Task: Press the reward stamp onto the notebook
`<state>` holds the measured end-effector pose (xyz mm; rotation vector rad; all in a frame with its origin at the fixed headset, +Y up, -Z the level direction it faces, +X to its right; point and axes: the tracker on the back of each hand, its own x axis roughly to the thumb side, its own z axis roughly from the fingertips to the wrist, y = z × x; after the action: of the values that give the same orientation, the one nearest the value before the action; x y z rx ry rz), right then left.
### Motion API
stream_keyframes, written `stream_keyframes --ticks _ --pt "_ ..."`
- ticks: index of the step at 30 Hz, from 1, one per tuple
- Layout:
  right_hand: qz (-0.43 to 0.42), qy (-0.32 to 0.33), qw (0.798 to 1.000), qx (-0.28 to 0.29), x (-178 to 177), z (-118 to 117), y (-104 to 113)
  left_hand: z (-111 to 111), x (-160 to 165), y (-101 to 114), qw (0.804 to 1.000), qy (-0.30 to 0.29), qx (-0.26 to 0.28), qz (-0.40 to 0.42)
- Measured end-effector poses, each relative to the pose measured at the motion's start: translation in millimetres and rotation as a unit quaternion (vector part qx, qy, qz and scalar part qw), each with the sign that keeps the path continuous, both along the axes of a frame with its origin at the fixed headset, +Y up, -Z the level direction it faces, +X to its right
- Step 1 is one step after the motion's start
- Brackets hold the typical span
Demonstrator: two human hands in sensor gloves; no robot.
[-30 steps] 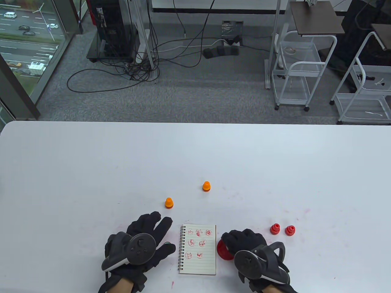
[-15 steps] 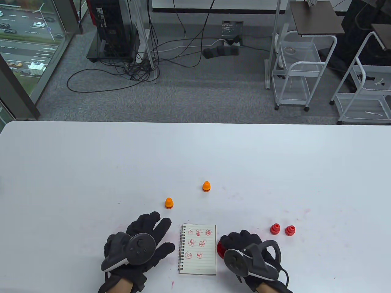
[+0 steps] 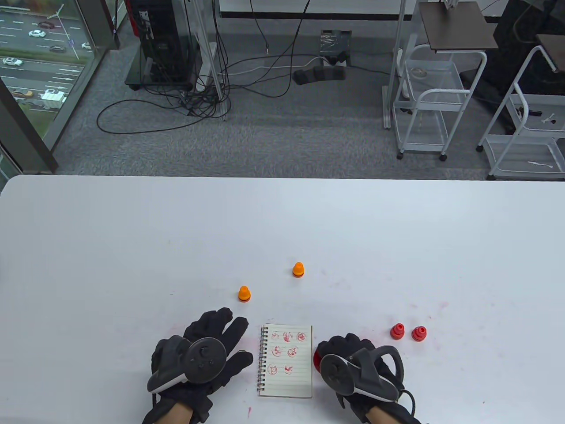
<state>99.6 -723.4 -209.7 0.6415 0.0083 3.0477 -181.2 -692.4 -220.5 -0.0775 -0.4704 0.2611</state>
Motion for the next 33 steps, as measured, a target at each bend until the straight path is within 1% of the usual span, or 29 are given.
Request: stream_keyframes --ticks 7,11,17,23,28,33 --pt "0.007 -0.001 1.000 -0.004 -2 -2 1 1 0 1 1.000 0.001 0.005 -0.004" --pt "0.007 -0.015 1.000 -0.001 2 -1 1 0 -1 1 1.000 0.003 0.005 -0.002" --pt "-0.010 -0.011 1.000 0.005 5 0 1 0 -2 1 1.000 0.007 0.001 -0.001" --pt "-0.051 -0.011 0.998 0.023 7 2 11 -1 -2 2 1.000 0.009 -0.001 -0.002" --pt "-0.081 0.011 0.996 0.037 3 9 19 -1 -3 3 1.000 0.008 0.001 -0.001" --pt "-0.114 0.048 0.991 0.044 -13 20 28 1 -6 5 1.000 0.012 0.013 0.015"
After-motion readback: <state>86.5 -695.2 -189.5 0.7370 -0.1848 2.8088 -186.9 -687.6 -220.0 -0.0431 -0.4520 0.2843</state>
